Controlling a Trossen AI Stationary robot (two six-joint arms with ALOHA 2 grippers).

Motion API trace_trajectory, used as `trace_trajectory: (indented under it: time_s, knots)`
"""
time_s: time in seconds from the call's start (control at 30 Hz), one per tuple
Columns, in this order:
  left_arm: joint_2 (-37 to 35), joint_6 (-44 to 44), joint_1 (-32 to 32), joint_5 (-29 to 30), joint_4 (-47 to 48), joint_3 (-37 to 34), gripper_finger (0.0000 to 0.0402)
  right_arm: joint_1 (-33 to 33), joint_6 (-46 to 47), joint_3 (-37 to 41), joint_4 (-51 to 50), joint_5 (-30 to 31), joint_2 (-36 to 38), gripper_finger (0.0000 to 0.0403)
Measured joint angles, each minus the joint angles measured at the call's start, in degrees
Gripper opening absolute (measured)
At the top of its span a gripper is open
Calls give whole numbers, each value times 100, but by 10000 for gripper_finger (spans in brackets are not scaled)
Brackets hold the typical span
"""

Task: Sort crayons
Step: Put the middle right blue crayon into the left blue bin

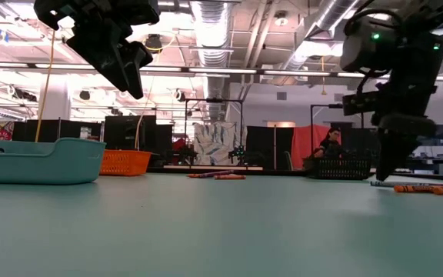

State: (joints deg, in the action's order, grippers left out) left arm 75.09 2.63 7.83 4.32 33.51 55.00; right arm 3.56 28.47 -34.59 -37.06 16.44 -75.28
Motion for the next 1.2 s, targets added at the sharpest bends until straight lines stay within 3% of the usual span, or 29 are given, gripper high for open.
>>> trace_trajectory:
  time_s: [0.27, 0.57, 1.0, 1.2]
  knots:
    - [0, -11, 0, 0, -3, 0, 178, -757, 150, 2, -347, -18, 263, 111]
    - [0, 1, -2, 0, -1, 0, 178, -1341, -305, 2, -281, -464, 257, 111]
    - [0, 3, -2, 0, -1, 0, 178, -1568, -458, 272, 348, -883, -266, 108]
    - [0, -1, 0, 0, -2, 0, 178, -1444, -366, 203, 365, -873, -158, 60]
